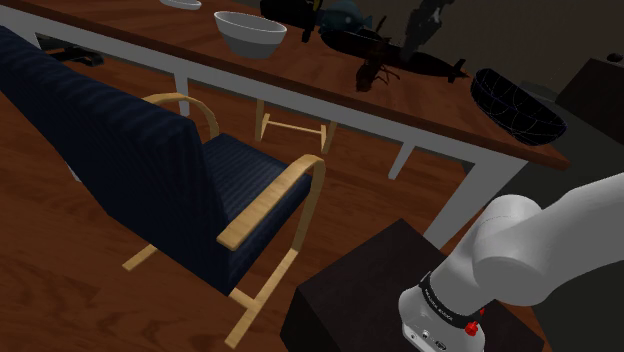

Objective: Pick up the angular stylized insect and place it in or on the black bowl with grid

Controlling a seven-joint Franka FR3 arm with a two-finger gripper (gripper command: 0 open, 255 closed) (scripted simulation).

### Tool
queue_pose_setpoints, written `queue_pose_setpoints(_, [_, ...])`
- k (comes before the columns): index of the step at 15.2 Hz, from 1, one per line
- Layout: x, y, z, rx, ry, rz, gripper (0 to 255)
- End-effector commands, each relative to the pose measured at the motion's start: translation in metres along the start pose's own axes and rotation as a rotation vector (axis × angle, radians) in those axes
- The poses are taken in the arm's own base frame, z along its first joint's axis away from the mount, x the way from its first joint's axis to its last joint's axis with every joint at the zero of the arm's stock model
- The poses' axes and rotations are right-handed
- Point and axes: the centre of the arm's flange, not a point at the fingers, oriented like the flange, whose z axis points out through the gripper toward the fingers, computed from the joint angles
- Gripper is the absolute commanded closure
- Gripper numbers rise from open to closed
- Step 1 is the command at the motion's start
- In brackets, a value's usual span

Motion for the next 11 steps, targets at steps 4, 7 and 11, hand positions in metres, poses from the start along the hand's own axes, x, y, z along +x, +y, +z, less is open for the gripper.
queue_pose_setpoints(4, [0.002,0.001,-0.025,0.0,0.0,0.0,255])
queue_pose_setpoints(7, [0.003,0.001,-0.041,0.0,0.0,0.0,255])
queue_pose_setpoints(11, [0.005,0.002,-0.062,0.0,0.0,0.0,255])
